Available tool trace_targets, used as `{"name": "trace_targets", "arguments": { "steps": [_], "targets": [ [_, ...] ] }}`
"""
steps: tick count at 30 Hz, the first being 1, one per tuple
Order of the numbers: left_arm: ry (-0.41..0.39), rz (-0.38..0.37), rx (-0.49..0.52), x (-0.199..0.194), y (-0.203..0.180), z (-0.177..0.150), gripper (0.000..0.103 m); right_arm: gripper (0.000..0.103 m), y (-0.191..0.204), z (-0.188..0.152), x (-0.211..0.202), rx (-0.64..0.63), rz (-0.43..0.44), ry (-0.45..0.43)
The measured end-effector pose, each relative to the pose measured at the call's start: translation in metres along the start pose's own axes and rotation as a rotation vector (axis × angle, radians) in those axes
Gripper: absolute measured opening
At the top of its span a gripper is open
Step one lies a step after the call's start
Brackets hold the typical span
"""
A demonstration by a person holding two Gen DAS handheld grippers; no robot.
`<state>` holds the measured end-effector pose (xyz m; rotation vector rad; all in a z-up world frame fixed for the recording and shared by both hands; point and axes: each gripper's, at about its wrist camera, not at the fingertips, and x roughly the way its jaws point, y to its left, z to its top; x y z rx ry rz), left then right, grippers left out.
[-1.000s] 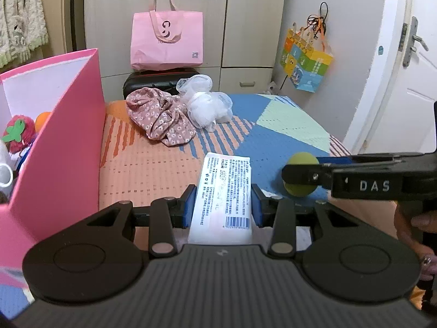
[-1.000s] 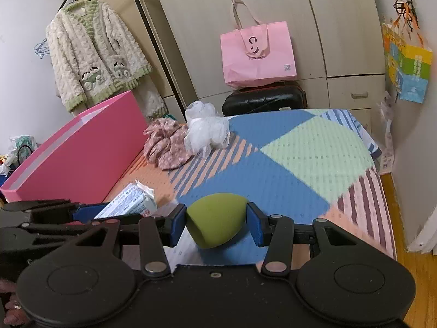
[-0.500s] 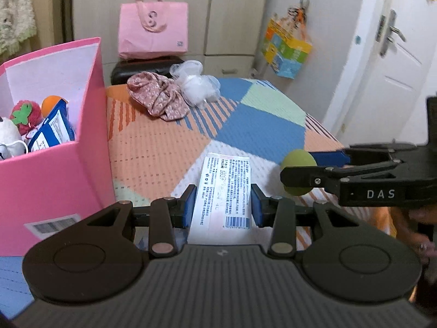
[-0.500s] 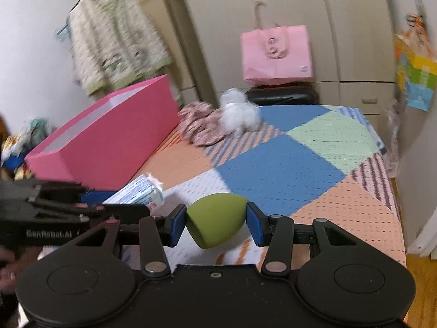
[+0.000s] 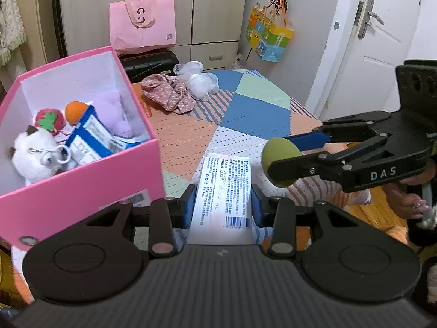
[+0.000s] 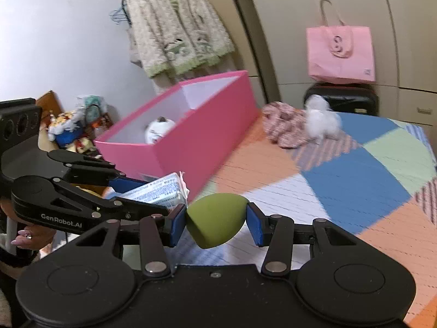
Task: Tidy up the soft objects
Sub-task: 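Carry the tissue box and green sponge into the pink box and release both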
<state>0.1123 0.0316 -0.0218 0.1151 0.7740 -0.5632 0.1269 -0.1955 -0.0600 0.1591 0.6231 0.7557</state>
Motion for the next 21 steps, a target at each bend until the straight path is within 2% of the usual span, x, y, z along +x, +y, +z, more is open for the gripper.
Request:
{"name": "trace_targets", "arguments": {
  "steps": [7, 12, 21],
  "targets": [
    [-0.028, 0.008, -0.023, -0.037, 0.025, 0.004, 0.039, 0.053, 0.026, 0.029, 0.016, -0.054, 0.059, 0.059],
    [-0.123, 0.053, -0.084, -0.069, 0.061, 0.007, 0.039, 0.053, 0.05, 0.051, 0.028, -0.14, 0.058, 0.04],
    [-0.195, 0.121, -0.1, -0.078, 0.101, 0.027, 0.039, 0.053, 0.069, 0.091, 0.057, -0.209, 0.08, -0.029]
  ]
}}
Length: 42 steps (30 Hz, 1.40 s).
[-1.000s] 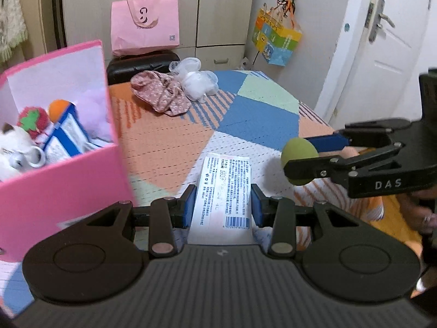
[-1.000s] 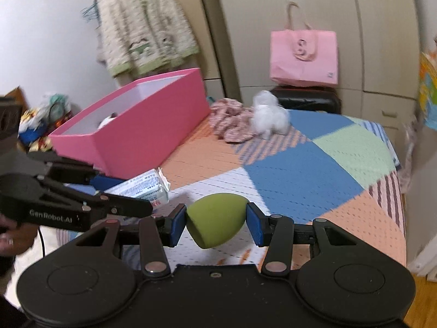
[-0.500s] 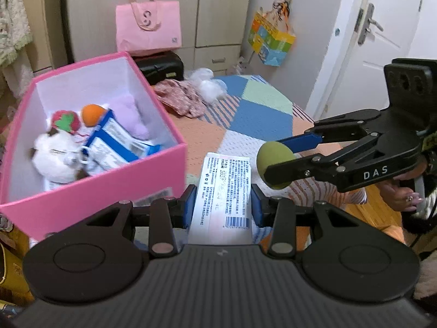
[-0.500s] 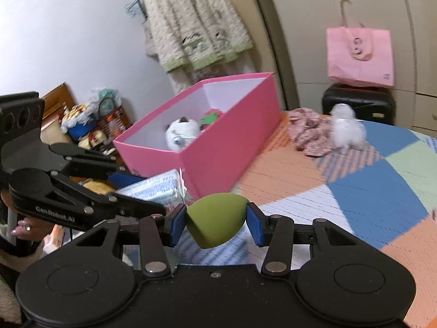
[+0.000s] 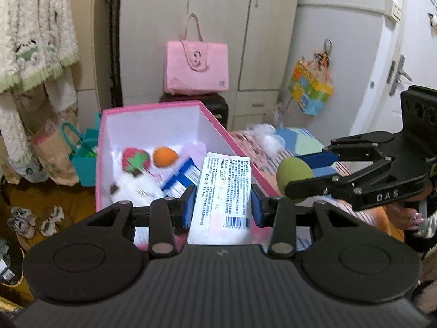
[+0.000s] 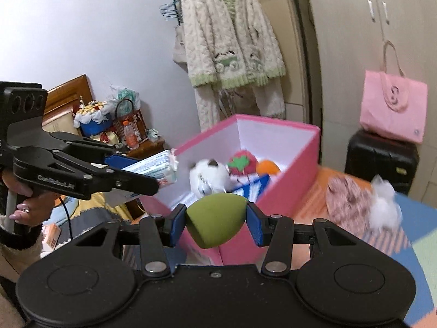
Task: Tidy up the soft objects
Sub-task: 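Carry the tissue box and green sponge into the pink box and release both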
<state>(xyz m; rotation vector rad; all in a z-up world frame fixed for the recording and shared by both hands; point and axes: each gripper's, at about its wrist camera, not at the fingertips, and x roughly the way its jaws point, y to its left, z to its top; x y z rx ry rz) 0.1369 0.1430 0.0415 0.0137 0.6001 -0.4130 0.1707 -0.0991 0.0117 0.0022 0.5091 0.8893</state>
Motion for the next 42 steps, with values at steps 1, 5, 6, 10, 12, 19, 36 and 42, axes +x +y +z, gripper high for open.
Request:
{"name": "trace_targets", "arguments": {
  "steps": [1, 5, 6, 10, 12, 19, 36, 42],
  "targets": [
    [-0.008, 0.003, -0.007, 0.001, 0.005, 0.002, 0.039, 0.053, 0.001, 0.005, 0.005, -0.007, 0.0, -0.001],
    [-0.031, -0.002, -0.081, 0.021, 0.019, 0.016, 0.039, 0.053, 0.006, 0.018, 0.027, -0.082, -0.021, -0.003],
    [-0.034, -0.015, -0.099, 0.03, 0.021, 0.02, 0.039, 0.053, 0.006, 0.02, 0.033, -0.102, -0.033, -0.003],
    [-0.034, 0.001, -0.108, 0.061, 0.028, 0.034, 0.039, 0.053, 0.002, 0.028, 0.058, -0.137, -0.081, 0.015],
    [-0.03, 0.046, -0.1, 0.075, 0.034, 0.039, 0.039, 0.053, -0.002, 0.032, 0.068, -0.155, -0.115, 0.023],
    [0.022, 0.173, -0.135, 0.111, 0.061, 0.038, 0.039, 0.053, -0.023, 0.045, 0.101, -0.202, -0.171, 0.066],
    [0.141, 0.107, -0.136, 0.143, 0.072, 0.052, 0.042, 0.064, -0.045, 0.052, 0.153, -0.216, -0.072, 0.157],
    [0.039, 0.127, -0.118, 0.103, 0.059, 0.046, 0.049, 0.066, -0.051, 0.049, 0.122, -0.156, -0.046, 0.096]
  ]
}}
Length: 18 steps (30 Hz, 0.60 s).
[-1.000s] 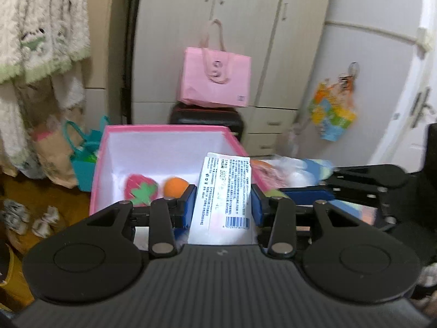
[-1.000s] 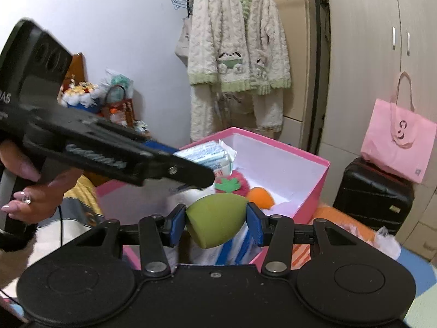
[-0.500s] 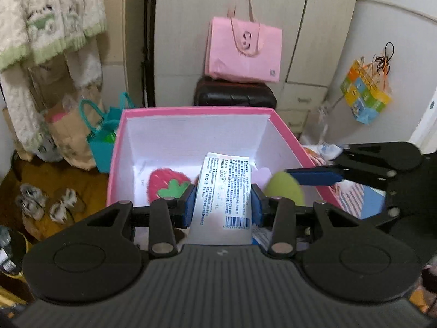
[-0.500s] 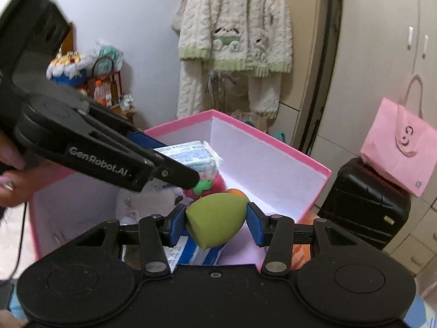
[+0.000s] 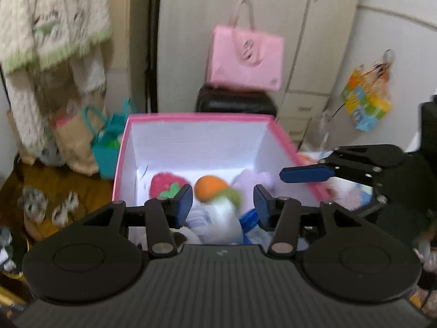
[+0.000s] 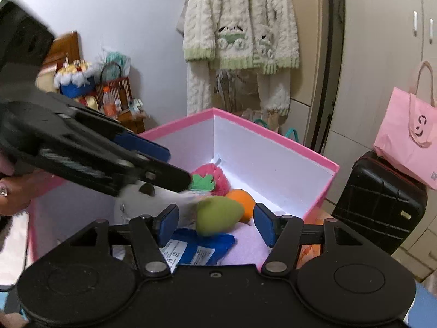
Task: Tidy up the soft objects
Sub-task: 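Carry the tissue box and green sponge into the pink box and release both, then move both tools back toward the floral cloth and white mesh puff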
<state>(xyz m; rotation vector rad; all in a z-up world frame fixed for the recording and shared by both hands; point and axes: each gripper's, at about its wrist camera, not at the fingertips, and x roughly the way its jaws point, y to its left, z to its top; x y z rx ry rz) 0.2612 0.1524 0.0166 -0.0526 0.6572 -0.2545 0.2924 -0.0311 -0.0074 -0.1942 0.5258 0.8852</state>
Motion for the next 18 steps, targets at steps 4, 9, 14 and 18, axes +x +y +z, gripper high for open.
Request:
{"name": "trace_targets", "arguments": {
  "steps": [4, 9, 14, 18],
  "targets": [
    [-0.046, -0.006, 0.032, -0.034, -0.009, -0.006, 0.051, 0.066, 0.0, -0.008, -0.028, 0.02, -0.019, -0.024],
    [-0.058, -0.015, 0.064, -0.067, -0.018, -0.014, 0.052, 0.066, 0.002, -0.017, -0.065, 0.048, -0.044, -0.037],
    [-0.08, -0.009, 0.099, -0.091, -0.031, -0.021, 0.057, 0.066, 0.007, -0.021, -0.101, 0.06, -0.063, -0.06],
    [-0.066, -0.05, 0.115, -0.106, -0.042, -0.024, 0.057, 0.066, 0.015, -0.026, -0.127, 0.042, -0.094, -0.076]
  ]
}}
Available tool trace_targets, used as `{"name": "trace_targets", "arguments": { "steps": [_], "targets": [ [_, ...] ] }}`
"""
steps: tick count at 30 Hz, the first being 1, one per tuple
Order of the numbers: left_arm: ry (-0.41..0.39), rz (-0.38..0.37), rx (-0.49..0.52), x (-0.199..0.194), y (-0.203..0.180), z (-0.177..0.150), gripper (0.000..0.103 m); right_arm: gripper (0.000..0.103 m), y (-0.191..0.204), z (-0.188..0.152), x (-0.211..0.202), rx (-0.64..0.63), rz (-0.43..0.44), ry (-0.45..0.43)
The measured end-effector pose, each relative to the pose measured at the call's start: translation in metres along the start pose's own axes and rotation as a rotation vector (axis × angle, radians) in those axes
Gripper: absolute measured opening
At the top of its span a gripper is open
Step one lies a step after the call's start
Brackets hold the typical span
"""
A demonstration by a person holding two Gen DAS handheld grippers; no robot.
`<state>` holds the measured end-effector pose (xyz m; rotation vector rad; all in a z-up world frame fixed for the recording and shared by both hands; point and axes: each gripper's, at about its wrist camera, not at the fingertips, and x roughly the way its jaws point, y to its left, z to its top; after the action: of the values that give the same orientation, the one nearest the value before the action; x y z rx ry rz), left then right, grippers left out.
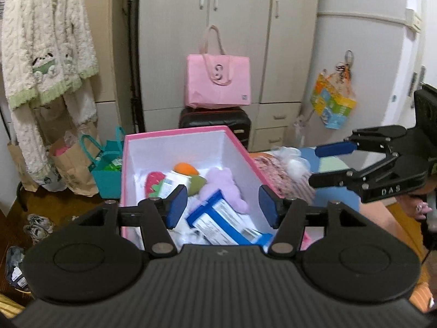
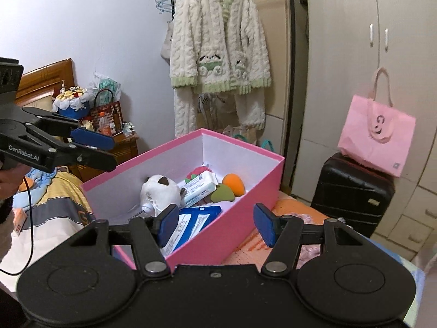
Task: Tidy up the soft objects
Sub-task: 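Move both tools back toward the floral cloth and white mesh puff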
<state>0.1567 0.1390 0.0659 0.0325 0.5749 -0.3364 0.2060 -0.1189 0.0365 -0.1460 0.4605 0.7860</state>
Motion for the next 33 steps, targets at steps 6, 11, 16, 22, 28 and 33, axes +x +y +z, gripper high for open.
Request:
{"name": "trace_targets", "arguments": {
  "steps": [6, 11, 16, 22, 28, 33],
  "targets": [
    [0.007, -0.038, 0.061, -0.017, -0.028, -0.003, 0.058, 0.066, 0.004, -0.009, -0.035, -0.022, -0.049, -0.015],
    [0.023, -0.103, 0.096, -0.025, -0.05, -0.006, 0.06, 0.066, 0.003, -0.023, -0.059, -0.025, -0.086, -0.023],
    [0.037, -0.144, 0.142, -0.023, -0.079, -0.01, 0.06, 0.067, -0.001, -0.036, -0.076, -0.016, -0.11, -0.029],
    [0.037, -0.17, 0.205, -0.013, -0.114, -0.013, 0.06, 0.068, -0.013, -0.05, -0.09, 0.012, -0.132, -0.042],
    [0.017, -0.15, 0.215, 0.011, -0.142, -0.017, 0.061, 0.071, -0.033, -0.059, -0.095, 0.052, -0.136, -0.054],
    [0.017, -0.144, 0.166, 0.041, -0.154, -0.014, 0.061, 0.072, -0.054, -0.063, -0.09, 0.081, -0.13, -0.058]
  ]
}}
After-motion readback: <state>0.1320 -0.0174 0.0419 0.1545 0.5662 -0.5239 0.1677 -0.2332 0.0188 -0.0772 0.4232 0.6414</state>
